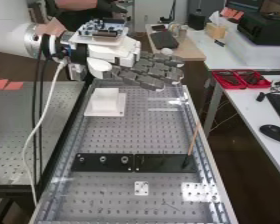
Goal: Grab the drill bit and place it in the clear container
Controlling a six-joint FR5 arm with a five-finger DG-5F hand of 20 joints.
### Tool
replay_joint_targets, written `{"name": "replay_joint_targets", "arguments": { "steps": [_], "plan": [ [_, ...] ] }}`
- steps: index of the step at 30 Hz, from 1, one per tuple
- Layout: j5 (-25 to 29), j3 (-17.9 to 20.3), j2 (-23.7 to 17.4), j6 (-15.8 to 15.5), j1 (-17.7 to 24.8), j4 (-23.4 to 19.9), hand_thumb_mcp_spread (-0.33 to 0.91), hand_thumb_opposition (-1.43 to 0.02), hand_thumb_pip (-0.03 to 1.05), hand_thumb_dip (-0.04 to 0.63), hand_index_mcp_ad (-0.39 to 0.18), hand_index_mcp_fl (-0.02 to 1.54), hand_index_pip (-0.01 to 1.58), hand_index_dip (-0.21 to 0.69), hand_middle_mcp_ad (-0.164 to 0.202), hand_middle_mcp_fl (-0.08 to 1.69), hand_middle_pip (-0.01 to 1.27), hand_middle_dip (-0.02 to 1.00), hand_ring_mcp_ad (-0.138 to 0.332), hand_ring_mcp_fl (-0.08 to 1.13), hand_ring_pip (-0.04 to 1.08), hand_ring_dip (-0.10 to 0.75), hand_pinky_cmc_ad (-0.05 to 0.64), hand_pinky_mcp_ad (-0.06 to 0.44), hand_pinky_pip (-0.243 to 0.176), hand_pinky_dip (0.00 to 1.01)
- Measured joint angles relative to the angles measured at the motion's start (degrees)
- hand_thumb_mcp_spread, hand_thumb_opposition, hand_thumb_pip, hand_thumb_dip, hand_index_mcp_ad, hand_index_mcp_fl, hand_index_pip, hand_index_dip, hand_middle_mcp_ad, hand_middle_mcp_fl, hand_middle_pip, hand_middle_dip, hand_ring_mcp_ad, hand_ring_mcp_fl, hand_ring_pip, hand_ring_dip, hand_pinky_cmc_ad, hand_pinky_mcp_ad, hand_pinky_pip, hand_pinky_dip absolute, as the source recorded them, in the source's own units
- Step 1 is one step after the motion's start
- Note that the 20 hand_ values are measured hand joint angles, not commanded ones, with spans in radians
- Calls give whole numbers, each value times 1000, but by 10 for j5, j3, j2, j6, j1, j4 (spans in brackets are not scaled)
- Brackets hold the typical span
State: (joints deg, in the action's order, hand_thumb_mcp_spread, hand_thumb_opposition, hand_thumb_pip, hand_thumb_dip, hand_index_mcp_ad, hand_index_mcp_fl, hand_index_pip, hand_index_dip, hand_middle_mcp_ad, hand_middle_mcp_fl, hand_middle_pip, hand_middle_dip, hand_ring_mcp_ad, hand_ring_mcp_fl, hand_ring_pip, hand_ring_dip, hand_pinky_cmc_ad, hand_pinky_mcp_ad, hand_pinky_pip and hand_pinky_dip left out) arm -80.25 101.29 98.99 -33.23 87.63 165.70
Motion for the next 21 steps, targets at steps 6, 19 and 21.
{"name": "replay_joint_targets", "arguments": {
  "steps": [6, 19, 21],
  "plan": [
    [-13, 22, 27, 20, -10, -34, 37, -122, 147, 14, 56, -12, 7, 19, 56, 35, 37, 28, 2, -12, 21, -9, 65, 26, -10, 37],
    [47, 41, 92, 58, -11, -74, 99, -695, 309, 14, 157, 7, 63, 31, 171, 52, 140, 26, 152, 14, 101, -37, 314, 202, -89, 215],
    [52, 40, 103, 66, -12, -75, 101, -724, 316, 14, 164, 9, 70, 31, 173, 51, 141, 24, 162, 26, 106, -37, 312, 215, -91, 227]
  ]
}}
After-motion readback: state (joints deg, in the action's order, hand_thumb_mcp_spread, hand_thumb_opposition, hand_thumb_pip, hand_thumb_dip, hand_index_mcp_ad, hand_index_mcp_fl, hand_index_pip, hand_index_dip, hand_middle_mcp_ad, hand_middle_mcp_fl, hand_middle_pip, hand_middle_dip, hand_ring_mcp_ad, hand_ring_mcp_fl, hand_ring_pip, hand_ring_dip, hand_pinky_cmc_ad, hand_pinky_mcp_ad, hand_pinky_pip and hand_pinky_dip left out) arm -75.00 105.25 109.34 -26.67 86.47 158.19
